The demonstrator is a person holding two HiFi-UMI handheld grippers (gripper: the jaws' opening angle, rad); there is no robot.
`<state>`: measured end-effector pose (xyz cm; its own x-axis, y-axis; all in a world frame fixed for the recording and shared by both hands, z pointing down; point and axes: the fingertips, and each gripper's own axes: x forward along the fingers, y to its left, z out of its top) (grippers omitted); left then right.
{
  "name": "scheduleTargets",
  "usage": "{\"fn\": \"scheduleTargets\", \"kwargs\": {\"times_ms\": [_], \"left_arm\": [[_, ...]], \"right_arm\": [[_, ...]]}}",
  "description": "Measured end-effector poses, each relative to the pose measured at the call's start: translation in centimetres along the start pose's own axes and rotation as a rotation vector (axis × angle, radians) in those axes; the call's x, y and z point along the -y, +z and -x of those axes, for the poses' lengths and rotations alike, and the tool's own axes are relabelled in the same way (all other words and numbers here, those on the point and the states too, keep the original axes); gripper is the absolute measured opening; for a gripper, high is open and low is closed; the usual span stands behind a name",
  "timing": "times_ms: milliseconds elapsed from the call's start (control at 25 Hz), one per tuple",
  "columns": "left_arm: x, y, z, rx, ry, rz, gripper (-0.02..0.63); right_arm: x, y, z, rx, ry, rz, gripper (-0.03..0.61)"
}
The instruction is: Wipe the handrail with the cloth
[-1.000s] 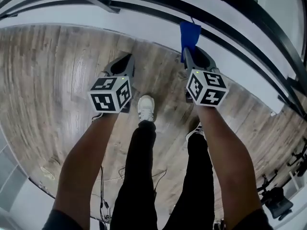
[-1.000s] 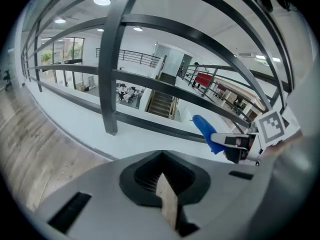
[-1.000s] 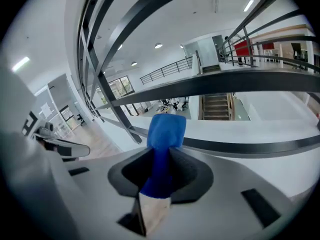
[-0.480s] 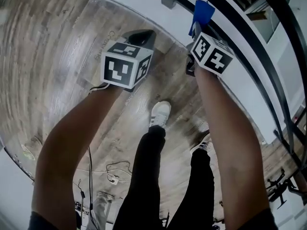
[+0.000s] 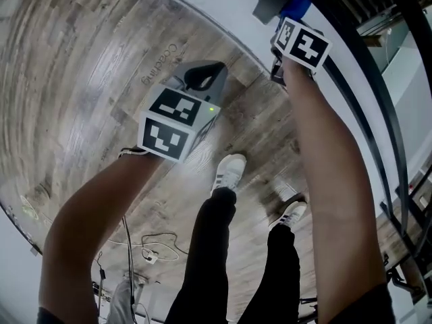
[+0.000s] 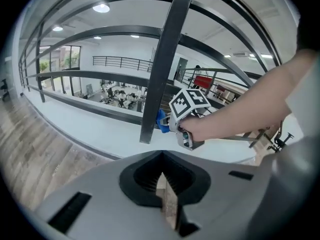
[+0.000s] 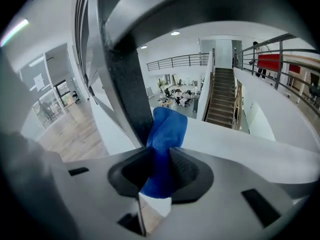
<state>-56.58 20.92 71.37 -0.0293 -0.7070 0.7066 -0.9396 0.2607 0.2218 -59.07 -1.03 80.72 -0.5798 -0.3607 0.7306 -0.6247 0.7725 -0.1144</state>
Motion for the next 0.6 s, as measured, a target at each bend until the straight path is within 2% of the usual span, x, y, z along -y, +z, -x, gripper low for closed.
{"fn": "scheduleTargets", "kwargs": {"times_ms": [240,400,600], "left_arm": [[0.1,0.1,-0.6,0.002,-0.015,-0.006,0.003],[1.6,0.8,-2.6,0.019,-0.032,-0.024,0.003],[4.3,1.5,-4.9,0.029,-0.025,-0.015,0.003]], "right_arm": [[1.0,-0.7,-0.1,-0.041,-0.014,0.12,0.107],[3.9,-2.0,1.3,-0.035,-0.048,0.097,0.107],[9.0,-4.4,4.6,-0.016,-0.08,0.017,0.106]]}}
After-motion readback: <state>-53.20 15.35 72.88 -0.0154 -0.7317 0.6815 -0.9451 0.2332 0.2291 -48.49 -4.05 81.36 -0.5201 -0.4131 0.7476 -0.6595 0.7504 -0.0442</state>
